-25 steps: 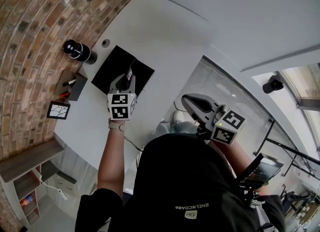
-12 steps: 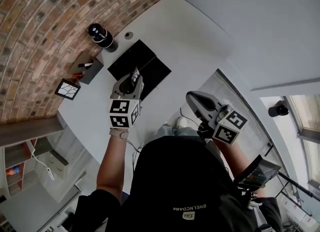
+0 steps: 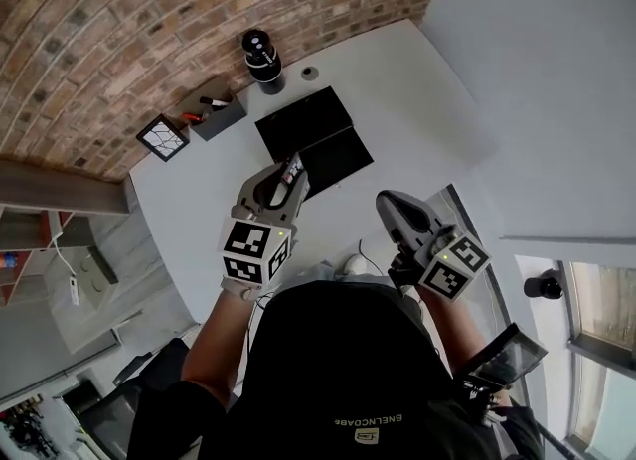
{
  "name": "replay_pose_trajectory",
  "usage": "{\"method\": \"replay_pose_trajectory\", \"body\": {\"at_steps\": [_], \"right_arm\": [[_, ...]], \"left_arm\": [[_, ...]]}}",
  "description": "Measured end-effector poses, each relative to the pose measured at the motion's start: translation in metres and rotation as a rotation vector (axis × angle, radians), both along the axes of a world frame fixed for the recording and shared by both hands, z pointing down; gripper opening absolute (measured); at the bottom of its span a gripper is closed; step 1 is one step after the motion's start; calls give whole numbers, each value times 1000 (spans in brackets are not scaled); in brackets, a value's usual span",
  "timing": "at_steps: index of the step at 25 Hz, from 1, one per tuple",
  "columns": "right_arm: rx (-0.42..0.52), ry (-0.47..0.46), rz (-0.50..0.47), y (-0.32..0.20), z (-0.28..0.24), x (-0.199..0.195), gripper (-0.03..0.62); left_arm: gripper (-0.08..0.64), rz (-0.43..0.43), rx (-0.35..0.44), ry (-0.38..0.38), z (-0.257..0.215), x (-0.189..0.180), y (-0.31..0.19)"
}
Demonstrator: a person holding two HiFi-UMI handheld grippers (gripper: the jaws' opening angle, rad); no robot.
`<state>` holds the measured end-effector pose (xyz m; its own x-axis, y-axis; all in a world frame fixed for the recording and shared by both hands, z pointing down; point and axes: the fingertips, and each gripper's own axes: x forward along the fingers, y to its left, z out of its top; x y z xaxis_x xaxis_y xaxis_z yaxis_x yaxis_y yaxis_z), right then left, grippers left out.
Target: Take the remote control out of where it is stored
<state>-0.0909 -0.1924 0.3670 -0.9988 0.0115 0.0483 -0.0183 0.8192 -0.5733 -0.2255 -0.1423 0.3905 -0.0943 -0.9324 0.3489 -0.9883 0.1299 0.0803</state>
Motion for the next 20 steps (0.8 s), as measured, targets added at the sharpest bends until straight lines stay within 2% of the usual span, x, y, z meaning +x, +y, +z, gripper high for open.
{"method": "replay_pose_trajectory", "body": {"at_steps": [7, 13, 20], "right_arm": [[15, -8, -91, 14, -7, -30, 6], [25, -11, -164, 34, -11, -52, 6], [31, -10, -232, 51, -13, -69, 6]], "left_arm": [[101, -69, 60, 17, -22, 1, 36], [100, -134, 96, 79, -25, -7, 67], [101, -182, 132, 93, -34, -9, 95]]}}
